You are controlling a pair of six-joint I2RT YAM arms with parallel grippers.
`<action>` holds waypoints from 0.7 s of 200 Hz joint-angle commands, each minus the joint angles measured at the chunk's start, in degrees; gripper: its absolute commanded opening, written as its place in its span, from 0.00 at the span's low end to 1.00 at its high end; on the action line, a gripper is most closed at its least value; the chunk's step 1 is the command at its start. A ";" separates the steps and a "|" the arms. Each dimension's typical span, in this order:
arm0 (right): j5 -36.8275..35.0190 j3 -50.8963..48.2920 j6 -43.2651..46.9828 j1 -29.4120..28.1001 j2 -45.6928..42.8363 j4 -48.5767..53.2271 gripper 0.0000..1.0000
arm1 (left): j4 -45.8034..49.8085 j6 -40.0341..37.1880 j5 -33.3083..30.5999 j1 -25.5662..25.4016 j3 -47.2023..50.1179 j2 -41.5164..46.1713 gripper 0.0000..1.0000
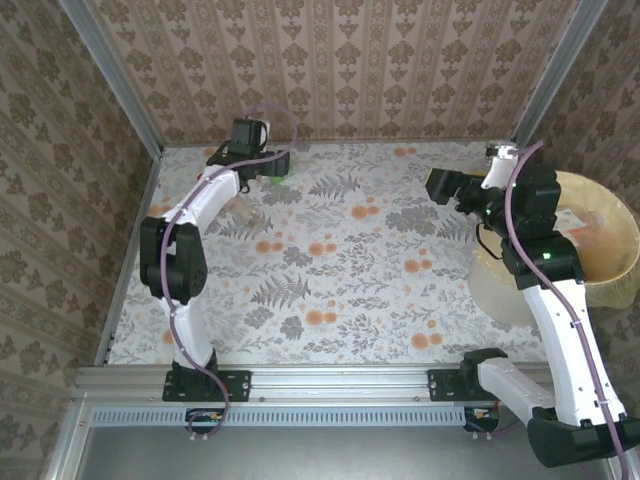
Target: Put the plastic bottles in the bin
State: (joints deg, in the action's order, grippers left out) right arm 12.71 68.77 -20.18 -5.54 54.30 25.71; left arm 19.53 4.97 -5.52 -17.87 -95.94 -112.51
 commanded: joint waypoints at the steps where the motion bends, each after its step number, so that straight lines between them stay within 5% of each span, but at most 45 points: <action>1: 0.58 -2.03 -0.55 -2.80 -0.27 -5.87 1.00 | 2.58 -7.68 3.24 1.45 -3.68 -2.81 1.00; 73: -3.46 -4.06 2.96 -8.12 -0.51 -6.05 1.00 | 5.25 -17.80 15.92 6.15 -10.32 -12.44 1.00; 140: -5.74 -3.99 4.17 -8.91 -2.24 -3.22 1.00 | 10.29 -26.69 19.49 8.21 -20.26 -21.87 1.00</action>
State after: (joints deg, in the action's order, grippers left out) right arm 9.02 65.01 -17.54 -14.00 53.98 22.04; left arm 25.61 -15.51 11.25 -10.15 -110.50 -130.69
